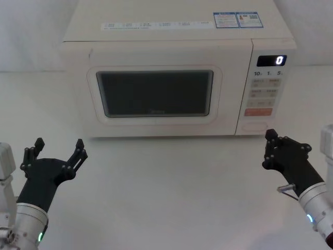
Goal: Press the button to open the microwave door with one hand; close the microwave door with the other hand.
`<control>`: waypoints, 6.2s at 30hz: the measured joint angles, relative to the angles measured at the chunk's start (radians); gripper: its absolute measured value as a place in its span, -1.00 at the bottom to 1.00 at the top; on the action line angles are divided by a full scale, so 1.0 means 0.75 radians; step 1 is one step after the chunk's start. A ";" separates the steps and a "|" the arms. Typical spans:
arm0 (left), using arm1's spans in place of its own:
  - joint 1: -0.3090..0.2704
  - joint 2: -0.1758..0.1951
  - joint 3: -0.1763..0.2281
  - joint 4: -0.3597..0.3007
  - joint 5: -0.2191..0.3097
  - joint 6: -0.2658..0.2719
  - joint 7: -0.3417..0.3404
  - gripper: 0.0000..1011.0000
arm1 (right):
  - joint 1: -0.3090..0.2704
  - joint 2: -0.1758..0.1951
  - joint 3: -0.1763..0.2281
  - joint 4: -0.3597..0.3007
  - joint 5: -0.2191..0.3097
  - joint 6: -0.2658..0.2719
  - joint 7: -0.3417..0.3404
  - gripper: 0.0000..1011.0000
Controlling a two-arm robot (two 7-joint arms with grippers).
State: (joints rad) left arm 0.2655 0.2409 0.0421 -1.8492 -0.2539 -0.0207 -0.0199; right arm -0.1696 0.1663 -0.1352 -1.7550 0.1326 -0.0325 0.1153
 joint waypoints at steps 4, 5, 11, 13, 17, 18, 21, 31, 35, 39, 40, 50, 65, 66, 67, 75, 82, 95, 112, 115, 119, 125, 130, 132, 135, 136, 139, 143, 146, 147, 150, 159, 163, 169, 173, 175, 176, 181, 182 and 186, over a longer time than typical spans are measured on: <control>0.000 0.000 0.000 0.000 0.000 0.000 0.000 0.98 | 0.002 0.003 0.024 0.004 0.013 0.014 0.018 -1.00; 0.000 0.000 0.000 0.000 0.000 0.000 0.000 0.98 | 0.002 0.004 0.027 0.005 0.015 0.017 0.020 -1.00; 0.000 0.000 0.000 0.000 0.000 0.000 0.000 0.98 | 0.003 0.006 0.037 0.020 0.025 0.042 0.037 -1.00; 0.000 0.000 0.000 0.000 0.000 0.000 0.000 0.98 | 0.006 0.004 0.037 0.028 0.027 0.045 0.040 -1.00; 0.000 0.000 0.000 0.000 0.000 0.000 0.000 0.98 | 0.021 -0.003 0.032 0.062 0.027 0.047 0.043 -1.00; 0.000 0.000 0.000 0.000 0.000 0.000 0.000 0.98 | 0.025 -0.004 0.030 0.068 0.027 0.047 0.043 -1.00; 0.000 0.000 0.000 0.000 0.000 0.000 0.000 0.98 | 0.044 -0.011 0.023 0.099 0.026 0.043 0.046 -1.00; 0.000 0.000 0.000 0.000 0.000 0.000 0.000 0.98 | 0.110 -0.031 0.003 0.192 0.024 0.022 0.056 -1.00; 0.000 0.000 0.000 0.000 0.000 0.000 0.000 0.98 | 0.136 -0.038 -0.001 0.228 0.027 0.019 0.061 -1.00; 0.000 0.000 0.000 0.000 0.000 0.000 0.000 0.98 | 0.165 -0.045 -0.003 0.268 0.038 0.017 0.067 -1.00; 0.000 0.000 0.000 0.000 0.000 0.000 0.000 0.98 | 0.170 -0.045 -0.003 0.275 0.040 0.016 0.069 -1.00; 0.000 0.000 0.000 0.000 0.000 0.000 0.000 0.98 | 0.246 -0.050 0.008 0.366 0.083 0.011 0.090 -1.00; 0.000 0.000 0.000 0.000 0.000 0.000 0.000 0.98 | 0.319 -0.045 0.004 0.451 0.120 -0.004 0.108 -1.00; 0.000 0.000 0.000 0.000 0.000 0.000 0.000 0.98 | 0.321 -0.045 0.003 0.454 0.121 -0.005 0.108 -1.00; 0.000 0.000 0.000 0.000 0.000 0.000 0.000 0.98 | 0.323 -0.045 0.003 0.458 0.121 -0.005 0.108 -1.00; 0.000 0.000 0.000 0.000 0.000 0.000 0.000 0.98 | 0.342 -0.048 0.003 0.496 0.127 -0.019 0.102 -1.00; 0.000 0.000 0.000 0.000 0.000 0.000 0.000 0.98 | 0.351 -0.053 0.004 0.514 0.128 -0.028 0.094 -1.00; 0.000 0.000 0.000 0.000 0.000 0.000 0.000 0.98 | 0.366 -0.062 0.003 0.547 0.125 -0.039 0.085 -1.00; 0.000 0.000 0.000 0.000 0.000 0.000 0.000 0.98 | 0.390 -0.070 0.006 0.575 0.119 -0.051 0.083 -1.00; 0.000 0.000 0.000 0.000 0.000 0.000 0.000 0.98 | 0.393 -0.071 0.006 0.581 0.118 -0.051 0.083 -1.00; 0.000 0.000 0.000 0.000 0.000 0.000 0.000 0.98 | 0.402 -0.074 0.004 0.594 0.115 -0.052 0.084 -1.00; 0.000 0.000 0.000 0.000 0.000 0.000 0.000 0.98 | 0.408 -0.078 0.003 0.606 0.112 -0.057 0.084 -1.00; 0.000 0.000 0.000 0.000 0.000 0.000 0.000 0.98 | 0.419 -0.085 0.005 0.621 0.111 -0.064 0.081 -1.00; 0.000 0.000 0.000 0.000 0.000 0.000 0.000 0.98 | 0.424 -0.088 0.006 0.627 0.111 -0.066 0.081 -1.00; 0.000 0.000 0.000 0.000 0.000 0.000 0.000 0.98 | 0.431 -0.091 0.006 0.634 0.110 -0.067 0.081 -1.00; 0.000 0.000 0.000 0.000 0.000 0.000 0.000 0.98 | 0.434 -0.092 0.006 0.636 0.110 -0.067 0.081 -1.00; 0.000 0.000 0.000 0.000 0.000 0.000 0.000 0.98 | 0.438 -0.093 0.006 0.640 0.109 -0.067 0.081 -1.00; 0.000 0.000 0.000 0.000 0.000 0.000 0.000 0.98 | 0.445 -0.094 0.006 0.645 0.109 -0.066 0.081 -1.00; 0.000 0.000 0.000 0.000 0.000 0.000 0.000 0.98 | 0.449 -0.094 0.006 0.645 0.109 -0.059 0.081 -1.00; 0.000 0.000 0.000 0.000 0.000 0.000 0.000 0.98 | 0.451 -0.094 0.006 0.645 0.109 -0.057 0.080 -1.00; 0.000 0.000 0.000 0.000 0.000 0.000 0.000 0.98 | 0.456 -0.093 0.005 0.643 0.108 -0.047 0.081 -1.00; 0.000 0.000 0.000 0.000 0.000 0.000 0.000 0.98 | 0.469 -0.091 0.003 0.646 0.104 -0.041 0.081 -1.00; 0.000 0.000 0.000 0.000 0.000 0.000 0.000 0.98 | 0.475 -0.091 0.002 0.651 0.103 -0.043 0.082 -1.00; 0.000 0.000 0.000 0.000 0.000 0.000 0.000 0.98 | 0.484 -0.091 0.001 0.663 0.101 -0.048 0.084 -1.00; 0.000 0.000 0.000 0.000 0.000 0.000 0.000 0.98 | 0.489 -0.093 0.000 0.671 0.100 -0.051 0.084 -1.00; 0.000 0.000 0.000 0.000 0.000 0.000 0.000 0.98 | 0.490 -0.093 0.000 0.671 0.100 -0.051 0.084 -1.00; 0.000 0.000 0.000 0.000 0.000 0.000 0.000 0.98 | 0.490 -0.093 0.000 0.671 0.100 -0.051 0.084 -1.00; 0.000 0.000 0.000 0.000 0.000 0.000 0.000 0.98 | 0.476 -0.094 0.001 0.660 0.099 -0.050 0.080 -1.00; 0.000 0.000 0.000 0.000 0.000 0.000 0.000 0.98 | 0.467 -0.095 0.002 0.651 0.099 -0.047 0.077 -1.00; 0.000 0.000 0.000 0.000 0.000 0.000 0.000 0.98 | 0.437 -0.095 0.001 0.620 0.100 -0.034 0.073 -1.00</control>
State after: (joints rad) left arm 0.2655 0.2410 0.0421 -1.8492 -0.2539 -0.0208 -0.0199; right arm 0.1585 0.0953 -0.1341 -1.2901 0.2072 -0.0580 0.1701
